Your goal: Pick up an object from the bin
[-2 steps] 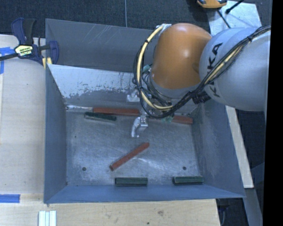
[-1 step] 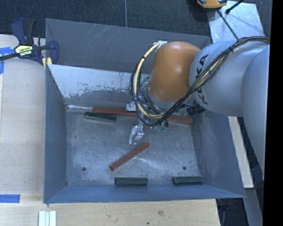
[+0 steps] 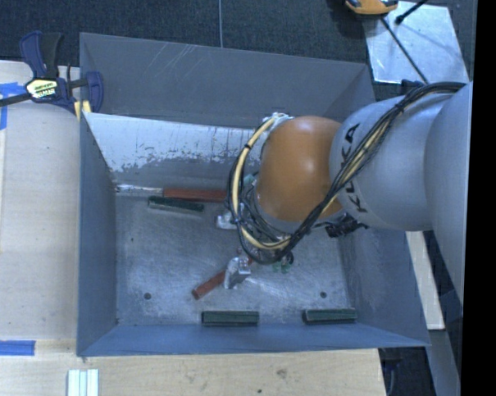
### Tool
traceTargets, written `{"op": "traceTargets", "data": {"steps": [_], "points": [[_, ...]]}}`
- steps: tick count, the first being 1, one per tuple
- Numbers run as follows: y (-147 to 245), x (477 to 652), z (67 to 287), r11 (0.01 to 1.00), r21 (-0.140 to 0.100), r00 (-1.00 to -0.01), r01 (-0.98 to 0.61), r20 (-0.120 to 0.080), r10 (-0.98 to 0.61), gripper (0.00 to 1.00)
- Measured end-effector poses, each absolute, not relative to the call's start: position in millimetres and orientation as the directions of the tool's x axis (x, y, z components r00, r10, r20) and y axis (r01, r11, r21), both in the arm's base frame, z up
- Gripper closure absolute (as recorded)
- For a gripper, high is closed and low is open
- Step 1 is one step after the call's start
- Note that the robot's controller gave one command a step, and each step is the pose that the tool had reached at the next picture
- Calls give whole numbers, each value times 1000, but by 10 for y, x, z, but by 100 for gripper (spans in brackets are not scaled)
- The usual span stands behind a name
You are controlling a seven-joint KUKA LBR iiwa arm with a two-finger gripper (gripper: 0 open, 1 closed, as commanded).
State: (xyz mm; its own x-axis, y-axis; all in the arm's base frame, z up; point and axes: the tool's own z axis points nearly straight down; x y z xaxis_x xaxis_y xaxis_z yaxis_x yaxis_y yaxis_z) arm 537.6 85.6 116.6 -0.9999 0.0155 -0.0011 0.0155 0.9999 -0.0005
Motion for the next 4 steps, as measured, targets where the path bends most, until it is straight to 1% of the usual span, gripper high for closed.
{"op": "traceTargets", "data": {"steps": [1, 2, 3, 4], "points": [[788, 5511, 784, 986, 2, -985, -168, -27, -168, 100], [788, 5511, 784, 986, 3, -986, -167, -27, -167, 100], [902, 5561, 1143, 986, 0, -986, -165, 1, -165, 100], [835, 5770, 2042, 987, 0, -987, -159, -3, -159, 100]]}}
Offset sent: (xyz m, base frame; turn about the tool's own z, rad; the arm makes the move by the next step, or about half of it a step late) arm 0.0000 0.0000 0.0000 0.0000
